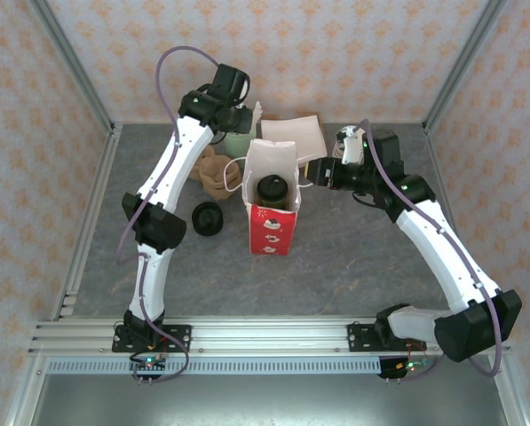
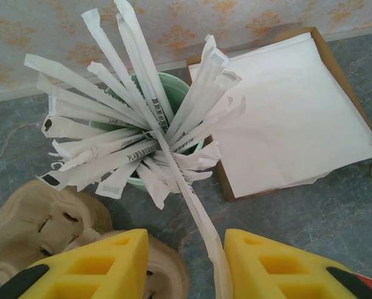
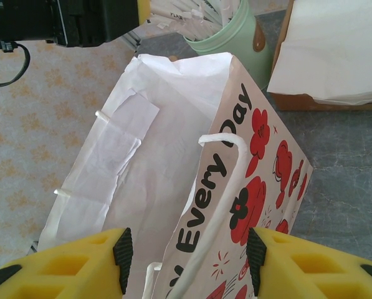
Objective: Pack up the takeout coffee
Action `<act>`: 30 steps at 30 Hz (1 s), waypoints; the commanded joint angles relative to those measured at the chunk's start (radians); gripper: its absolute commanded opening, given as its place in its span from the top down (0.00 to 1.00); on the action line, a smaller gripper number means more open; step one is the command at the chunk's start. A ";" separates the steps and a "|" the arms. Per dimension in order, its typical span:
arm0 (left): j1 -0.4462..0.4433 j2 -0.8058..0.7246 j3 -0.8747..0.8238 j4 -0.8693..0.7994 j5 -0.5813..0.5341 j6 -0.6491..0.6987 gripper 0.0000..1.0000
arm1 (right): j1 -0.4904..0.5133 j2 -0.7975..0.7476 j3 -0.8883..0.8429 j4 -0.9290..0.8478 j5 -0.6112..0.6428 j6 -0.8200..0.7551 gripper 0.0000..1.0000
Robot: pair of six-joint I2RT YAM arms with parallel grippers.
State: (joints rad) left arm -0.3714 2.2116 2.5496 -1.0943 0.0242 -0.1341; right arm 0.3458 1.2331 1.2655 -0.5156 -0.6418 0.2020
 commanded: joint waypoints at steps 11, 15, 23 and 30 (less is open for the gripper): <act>-0.003 0.029 0.021 0.004 -0.030 -0.011 0.78 | -0.005 -0.030 -0.017 0.028 0.021 0.004 0.46; -0.003 0.024 0.045 -0.006 -0.032 -0.010 0.83 | -0.005 -0.035 -0.020 0.029 0.022 0.005 0.46; -0.003 -0.017 0.097 -0.038 -0.054 -0.007 0.84 | -0.005 -0.032 -0.017 0.030 0.025 -0.002 0.46; -0.003 -0.090 0.086 -0.061 -0.054 -0.012 0.86 | -0.006 -0.029 0.000 0.032 0.037 0.013 0.45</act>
State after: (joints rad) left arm -0.3714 2.2097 2.6194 -1.1141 -0.0029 -0.1375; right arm 0.3458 1.2209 1.2598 -0.5144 -0.6262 0.2089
